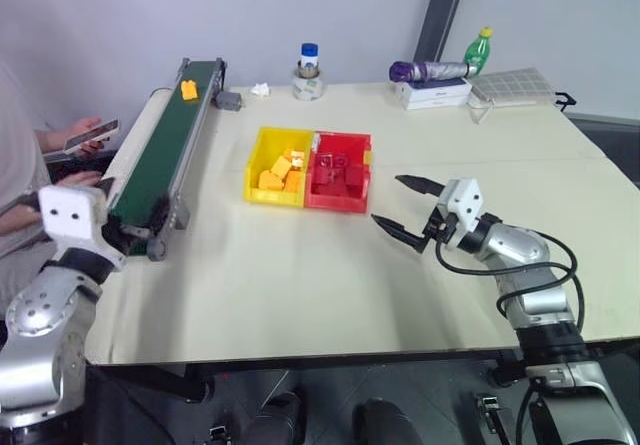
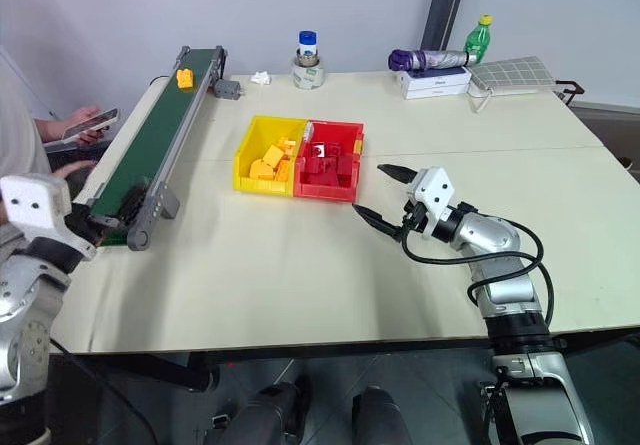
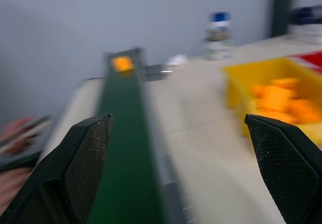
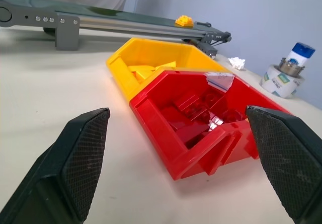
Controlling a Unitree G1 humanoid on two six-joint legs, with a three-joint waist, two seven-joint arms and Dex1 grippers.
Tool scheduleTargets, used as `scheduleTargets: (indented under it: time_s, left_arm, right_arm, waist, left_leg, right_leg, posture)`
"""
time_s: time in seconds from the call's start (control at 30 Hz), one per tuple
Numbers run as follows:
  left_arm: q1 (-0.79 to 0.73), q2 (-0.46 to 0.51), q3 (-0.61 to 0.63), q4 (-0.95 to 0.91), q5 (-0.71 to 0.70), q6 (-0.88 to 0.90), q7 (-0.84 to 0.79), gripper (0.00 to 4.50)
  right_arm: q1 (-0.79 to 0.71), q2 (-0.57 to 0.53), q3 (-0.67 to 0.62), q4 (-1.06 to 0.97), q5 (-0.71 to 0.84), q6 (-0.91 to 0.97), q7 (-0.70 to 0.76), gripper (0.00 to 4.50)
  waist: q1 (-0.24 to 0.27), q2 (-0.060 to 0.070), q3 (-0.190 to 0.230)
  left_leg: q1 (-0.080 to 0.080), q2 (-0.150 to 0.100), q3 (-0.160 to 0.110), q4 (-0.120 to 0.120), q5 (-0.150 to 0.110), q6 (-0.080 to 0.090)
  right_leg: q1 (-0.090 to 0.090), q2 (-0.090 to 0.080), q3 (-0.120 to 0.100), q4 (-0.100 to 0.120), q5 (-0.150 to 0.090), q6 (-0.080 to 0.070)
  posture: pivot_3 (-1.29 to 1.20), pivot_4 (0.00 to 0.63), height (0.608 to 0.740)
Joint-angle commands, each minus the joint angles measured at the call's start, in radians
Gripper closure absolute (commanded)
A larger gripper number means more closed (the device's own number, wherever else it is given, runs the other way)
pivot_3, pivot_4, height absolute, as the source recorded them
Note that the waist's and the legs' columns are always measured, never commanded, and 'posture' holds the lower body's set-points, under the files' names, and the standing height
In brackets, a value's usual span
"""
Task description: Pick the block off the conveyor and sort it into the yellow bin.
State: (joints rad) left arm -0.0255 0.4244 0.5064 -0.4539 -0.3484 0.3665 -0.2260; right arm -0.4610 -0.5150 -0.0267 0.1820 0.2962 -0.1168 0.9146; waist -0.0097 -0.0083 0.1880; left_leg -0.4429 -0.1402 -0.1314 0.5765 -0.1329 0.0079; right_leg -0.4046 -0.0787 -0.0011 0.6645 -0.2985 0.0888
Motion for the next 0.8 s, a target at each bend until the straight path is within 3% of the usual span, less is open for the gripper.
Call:
scheduleTargets:
  time_s: [0.03,0.8]
  left_arm:
    - [0.046,-0.074,0.000,-0.078,0.008,0.003,0.083,0.05]
    - [0.004,-0.075,-0.048,-0.032,0.017,-0.002,0.091,0.05]
  right_arm:
    - [-0.027,0.011,-0.011,-0.008,0.008,-0.028,0.005,0.00]
    - [-0.028,0.014,-0.017,-0.006,0.002,-0.035,0.005,0.00]
  waist:
    - [0.001,0.000,0.000]
    - [0.001,0.000,0.000]
  left_leg:
    - [0.000,0.000,0.000,0.000,0.000,0.000]
    - [0.000,0.000,0.000,0.000,0.000,0.000]
  right_leg:
    - [0.000,0.000,0.000,0.000,0.000,0.000]
    - [0.000,0.000,-0.001,0.000,0.000,0.000]
  posture:
    - [0.00,0.150,0.740]
    - [0.00,0.150,0.740]
